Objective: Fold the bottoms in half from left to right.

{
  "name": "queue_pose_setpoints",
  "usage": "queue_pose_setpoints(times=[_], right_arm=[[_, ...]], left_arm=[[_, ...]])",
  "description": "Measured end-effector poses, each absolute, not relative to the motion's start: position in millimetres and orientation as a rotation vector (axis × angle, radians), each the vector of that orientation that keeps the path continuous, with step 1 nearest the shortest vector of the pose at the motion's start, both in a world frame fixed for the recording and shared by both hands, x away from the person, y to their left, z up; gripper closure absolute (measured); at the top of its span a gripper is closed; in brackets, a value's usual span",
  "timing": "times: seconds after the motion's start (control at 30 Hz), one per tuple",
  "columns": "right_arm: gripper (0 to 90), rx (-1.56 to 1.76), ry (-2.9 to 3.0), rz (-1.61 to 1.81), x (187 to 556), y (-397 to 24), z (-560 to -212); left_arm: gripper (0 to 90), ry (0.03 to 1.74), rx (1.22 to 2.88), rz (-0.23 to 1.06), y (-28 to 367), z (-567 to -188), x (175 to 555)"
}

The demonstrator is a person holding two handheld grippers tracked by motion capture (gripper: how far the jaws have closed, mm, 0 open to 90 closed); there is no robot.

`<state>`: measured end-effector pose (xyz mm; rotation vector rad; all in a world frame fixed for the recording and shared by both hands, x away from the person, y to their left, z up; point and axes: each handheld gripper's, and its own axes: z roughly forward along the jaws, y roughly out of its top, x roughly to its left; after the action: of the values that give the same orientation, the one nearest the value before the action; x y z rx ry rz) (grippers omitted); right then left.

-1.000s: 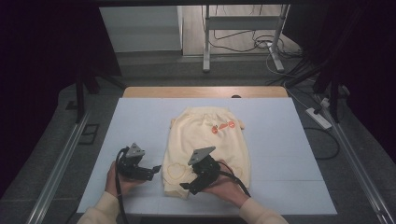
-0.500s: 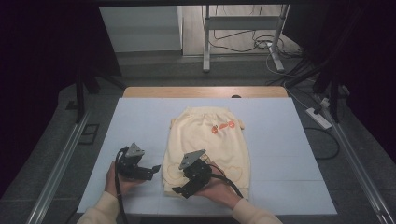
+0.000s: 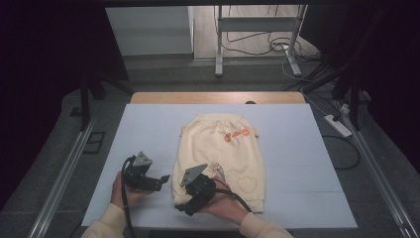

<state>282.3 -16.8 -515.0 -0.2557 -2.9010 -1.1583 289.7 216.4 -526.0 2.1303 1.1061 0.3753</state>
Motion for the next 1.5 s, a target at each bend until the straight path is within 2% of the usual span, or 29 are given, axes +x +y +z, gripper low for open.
queue_pose_setpoints(times=[0.37,0.57,0.83,1.0,1.03,1.07,1.1,1.13,1.3,1.37,1.5], right_arm=[[25.4,-0.188,-2.920,-1.103,275.3,-3.1,-523.0],[31.5,-0.203,-2.940,-1.087,275.6,-1.4,-525.9],[33.7,-0.194,-2.990,-1.073,272.2,1.1,-526.9],[41.6,-0.189,-3.036,-1.075,269.9,0.5,-527.4],[48.1,-0.185,-3.060,-1.070,270.1,-0.6,-526.7],[48.1,-0.185,-3.060,-1.070,270.1,-0.6,-526.7],[57.0,-0.180,-3.085,-1.066,269.8,-2.1,-524.7],[57.0,-0.180,-3.085,-1.066,269.8,-2.1,-524.7],[77.9,-0.161,-3.104,-1.079,270.7,-8.1,-516.5],[81.5,-0.157,-3.089,-1.077,272.1,-10.7,-513.5],[82.2,-0.167,-3.074,-1.085,272.9,-12.2,-512.6]], left_arm=[[7.5,1.109,2.134,0.378,217.4,-526.3,289.7],[7.5,1.108,2.135,0.378,217.0,-526.6,289.9],[7.5,1.108,2.135,0.379,217.1,-526.4,289.6],[7.5,1.112,2.133,0.377,217.4,-526.9,290.2],[7.5,1.112,2.135,0.379,217.6,-526.8,290.1],[7.5,1.112,2.135,0.380,217.8,-526.8,290.0],[7.5,1.111,2.137,0.383,218.1,-526.5,289.9],[7.5,1.111,2.137,0.383,218.1,-526.5,289.9],[7.5,1.110,2.137,0.383,218.0,-525.8,290.2],[7.6,1.110,2.136,0.386,217.9,-525.3,290.3],[7.7,1.111,2.129,0.388,218.0,-524.4,291.2]])
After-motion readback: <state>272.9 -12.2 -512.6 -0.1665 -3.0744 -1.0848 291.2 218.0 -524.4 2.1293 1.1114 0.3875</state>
